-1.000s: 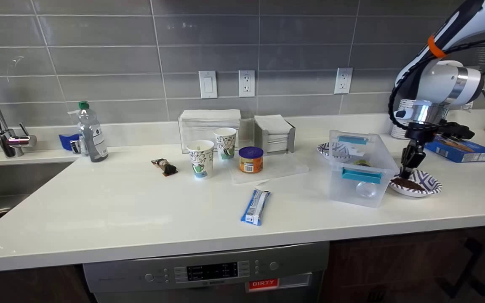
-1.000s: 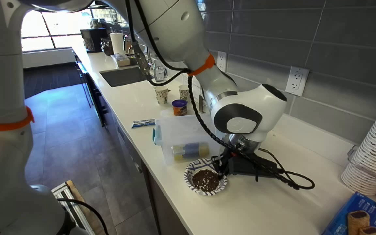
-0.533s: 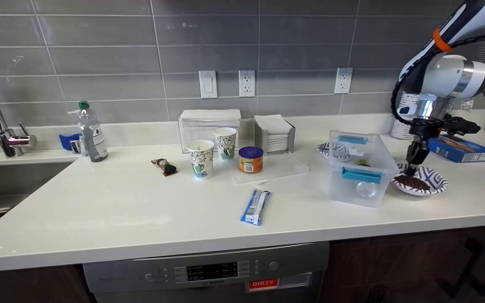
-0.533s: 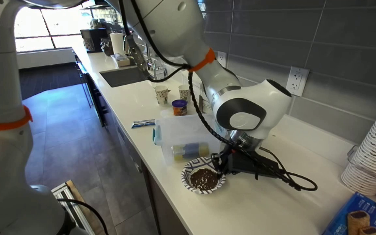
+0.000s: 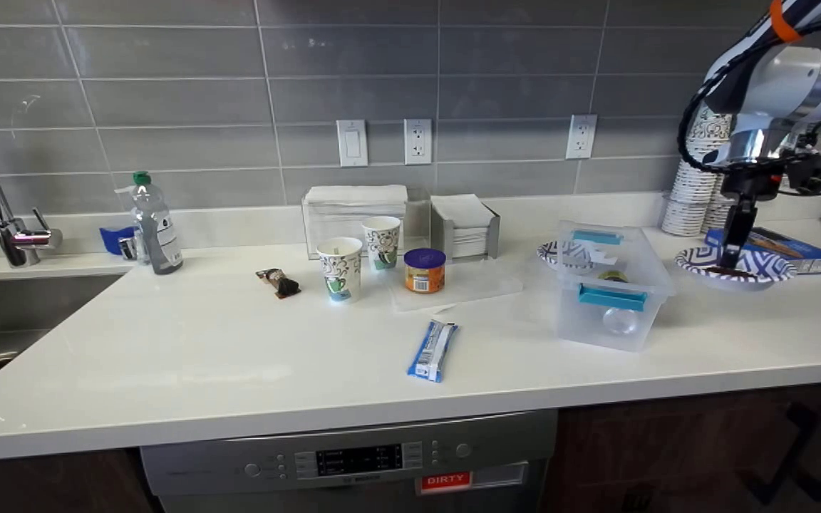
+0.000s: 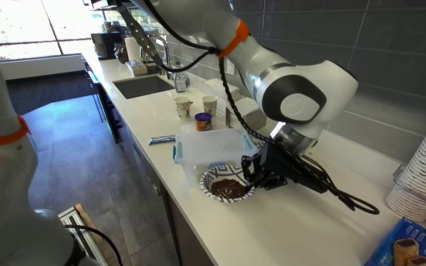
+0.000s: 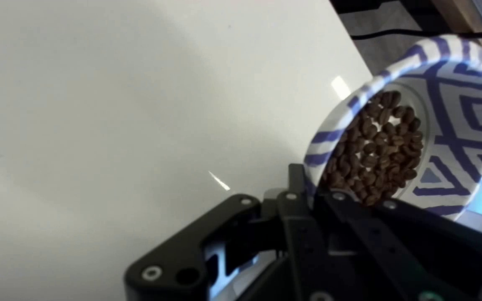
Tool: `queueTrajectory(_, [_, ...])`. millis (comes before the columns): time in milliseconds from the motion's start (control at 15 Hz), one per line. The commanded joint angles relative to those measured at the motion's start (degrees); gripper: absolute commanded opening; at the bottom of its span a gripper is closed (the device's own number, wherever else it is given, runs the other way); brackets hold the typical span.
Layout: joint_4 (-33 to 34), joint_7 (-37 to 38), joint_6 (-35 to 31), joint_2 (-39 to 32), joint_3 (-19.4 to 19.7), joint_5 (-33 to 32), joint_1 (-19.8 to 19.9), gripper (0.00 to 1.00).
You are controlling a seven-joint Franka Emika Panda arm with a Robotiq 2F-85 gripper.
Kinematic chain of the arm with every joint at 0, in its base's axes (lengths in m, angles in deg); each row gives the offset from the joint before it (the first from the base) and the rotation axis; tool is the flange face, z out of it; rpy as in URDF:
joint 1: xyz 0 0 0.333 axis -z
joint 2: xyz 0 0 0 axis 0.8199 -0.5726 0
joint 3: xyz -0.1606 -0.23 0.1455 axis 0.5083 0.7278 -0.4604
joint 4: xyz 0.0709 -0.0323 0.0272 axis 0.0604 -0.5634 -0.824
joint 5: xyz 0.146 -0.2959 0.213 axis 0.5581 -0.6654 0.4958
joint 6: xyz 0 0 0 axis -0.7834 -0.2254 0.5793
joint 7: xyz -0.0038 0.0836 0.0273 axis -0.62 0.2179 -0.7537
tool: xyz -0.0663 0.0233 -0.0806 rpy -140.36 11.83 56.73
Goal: Pour the contents in the plate into the cup
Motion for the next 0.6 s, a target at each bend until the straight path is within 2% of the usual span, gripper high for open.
queueTrajectory(0, [-1.6,6.3,6.3,5.7,0.0,-1.2,-1.6,0.01])
queueTrajectory(267, [-3.8,12.0,12.2,11.3,-1.2,-0.1,-4.3,0.01])
queueTrajectory(533, [-5.8,18.5,13.7,13.9,-4.0,2.8,-8.7,0.01])
